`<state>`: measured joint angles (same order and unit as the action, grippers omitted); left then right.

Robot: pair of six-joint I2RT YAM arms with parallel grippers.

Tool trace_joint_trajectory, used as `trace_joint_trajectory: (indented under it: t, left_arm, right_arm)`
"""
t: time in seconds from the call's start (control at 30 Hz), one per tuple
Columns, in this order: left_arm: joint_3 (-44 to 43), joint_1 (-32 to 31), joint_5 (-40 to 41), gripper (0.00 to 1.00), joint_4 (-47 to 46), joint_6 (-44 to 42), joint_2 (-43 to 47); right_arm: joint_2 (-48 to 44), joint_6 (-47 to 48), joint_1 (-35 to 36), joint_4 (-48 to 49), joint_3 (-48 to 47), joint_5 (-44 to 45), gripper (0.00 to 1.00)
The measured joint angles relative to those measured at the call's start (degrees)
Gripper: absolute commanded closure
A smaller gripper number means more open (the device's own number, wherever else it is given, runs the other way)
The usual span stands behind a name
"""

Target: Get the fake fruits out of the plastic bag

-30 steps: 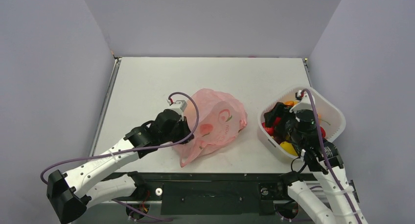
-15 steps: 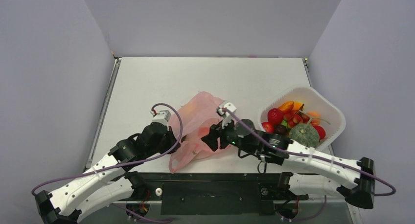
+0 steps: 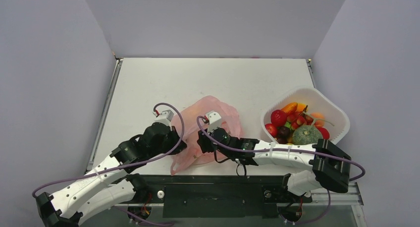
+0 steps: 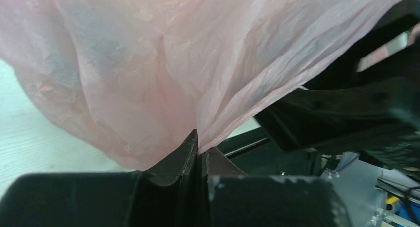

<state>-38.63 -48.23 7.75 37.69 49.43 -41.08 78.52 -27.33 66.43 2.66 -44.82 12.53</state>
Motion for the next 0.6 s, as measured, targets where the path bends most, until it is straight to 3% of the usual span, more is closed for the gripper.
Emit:
trace_joint_trajectory:
  t: [0.13, 0.23, 0.43, 0.6]
  left_arm:
    - [-2.64, -0.94, -1.97, 1.0, -2.84, 0.37, -2.43]
    - [-2.82, -3.98, -1.55, 1.0, -5.29, 1.77, 1.05]
    - [1.16, -6.1, 2.6, 1.0, -2.8, 7.56, 14.21]
    - [2.8, -6.12, 4.5, 1.0, 2.49, 9.51, 13.4]
  right_arm:
    - [2.08, -1.46, -0.02, 2.36, 1.57, 3.98, 0.52]
    - [2.4, -2.08, -0.02, 3.19, 3.28, 6.84, 0.5]
    - [2.82, -2.45, -0.13, 6.01, 4.26, 8.76, 0.36]
    - [6.64, -2.97, -0.98, 8.24, 3.98, 9.07, 0.2]
